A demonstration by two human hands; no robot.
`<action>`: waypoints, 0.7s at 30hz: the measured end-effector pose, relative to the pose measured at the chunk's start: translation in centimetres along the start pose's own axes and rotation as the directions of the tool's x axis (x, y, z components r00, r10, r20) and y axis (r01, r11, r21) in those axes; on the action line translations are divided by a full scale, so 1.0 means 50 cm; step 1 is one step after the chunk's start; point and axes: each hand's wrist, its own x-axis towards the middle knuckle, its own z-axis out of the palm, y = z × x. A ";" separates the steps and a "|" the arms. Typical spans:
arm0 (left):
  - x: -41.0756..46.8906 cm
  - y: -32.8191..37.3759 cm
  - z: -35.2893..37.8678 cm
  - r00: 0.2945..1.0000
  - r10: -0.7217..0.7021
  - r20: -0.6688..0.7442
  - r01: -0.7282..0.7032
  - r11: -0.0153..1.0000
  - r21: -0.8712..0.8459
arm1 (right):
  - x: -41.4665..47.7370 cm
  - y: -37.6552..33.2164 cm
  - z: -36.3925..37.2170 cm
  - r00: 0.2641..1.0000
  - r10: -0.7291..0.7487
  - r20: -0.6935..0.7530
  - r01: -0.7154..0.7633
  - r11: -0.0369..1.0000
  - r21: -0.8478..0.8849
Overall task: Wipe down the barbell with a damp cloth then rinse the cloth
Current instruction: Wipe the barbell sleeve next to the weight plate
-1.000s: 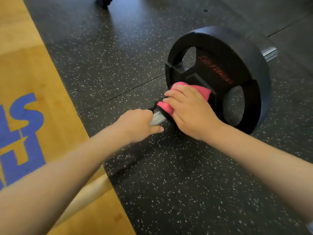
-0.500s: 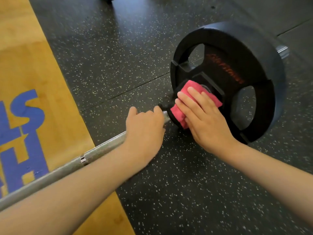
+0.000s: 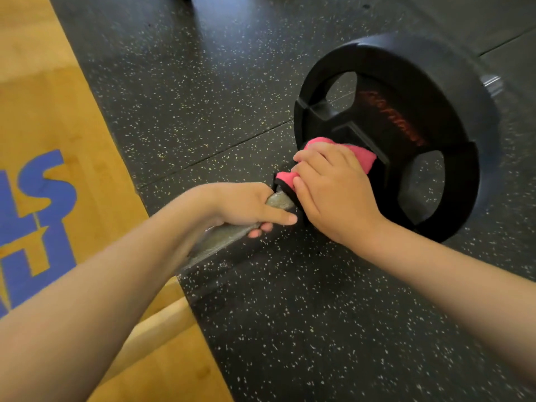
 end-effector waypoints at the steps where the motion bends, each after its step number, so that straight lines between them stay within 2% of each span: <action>1: 0.001 -0.004 -0.003 1.000 -0.009 0.018 0.009 0.999 -0.046 | 0.009 0.001 0.001 1.000 -0.010 -0.004 0.010 1.000 -0.007; 3: -0.004 0.001 0.000 0.999 -0.032 -0.027 0.030 0.998 -0.052 | 0.015 0.005 0.005 0.999 -0.037 -0.020 0.036 0.999 -0.006; 4: -0.009 0.008 0.008 0.994 -0.038 -0.107 0.037 0.999 -0.014 | 0.012 0.009 0.008 0.998 -0.050 -0.032 0.050 0.999 -0.003; 5: -0.015 0.015 0.020 0.973 -0.038 -0.229 0.062 0.994 0.095 | 0.005 0.012 0.011 0.997 -0.062 -0.045 0.062 0.998 0.001; 6: -0.020 0.023 0.036 0.925 -0.006 -0.381 0.124 0.950 0.288 | -0.006 0.017 0.014 0.996 -0.069 -0.053 0.069 0.998 -0.002; 7: -0.022 0.028 0.058 0.844 0.079 -0.531 0.228 0.843 0.488 | -0.021 0.021 0.018 0.996 -0.074 -0.053 0.074 0.997 -0.015; 8: -0.024 0.033 0.080 0.755 0.183 -0.630 0.324 0.731 0.601 | -0.038 0.026 0.021 0.996 -0.078 -0.049 0.076 0.997 -0.031; 10: -0.020 0.032 0.121 0.666 0.266 -0.697 0.449 0.603 0.659 | -0.074 0.035 0.023 0.995 -0.086 -0.048 0.084 0.995 -0.045; 12: -0.006 0.018 0.141 0.599 0.269 -0.754 0.545 0.553 0.630 | -0.101 0.042 0.021 0.994 -0.097 -0.044 0.094 0.994 -0.046; 14: -0.006 0.018 0.137 0.553 0.356 -0.753 0.541 0.535 0.649 | -0.114 0.045 0.018 0.995 -0.098 -0.028 0.096 0.994 -0.043; 17: -0.008 0.024 0.129 0.663 0.342 -0.666 0.464 0.509 0.724 | -0.112 0.040 0.011 0.997 -0.079 -0.002 0.079 0.997 -0.016; 19: -0.013 0.031 0.114 0.712 0.330 -0.620 0.374 0.569 0.732 | -0.098 0.033 0.007 0.998 -0.058 0.008 0.058 0.998 -0.004; 21: -0.015 0.033 0.085 0.803 0.199 -0.561 0.270 0.718 0.642 | -0.072 0.025 0.006 0.999 -0.034 0.006 0.034 0.999 0.014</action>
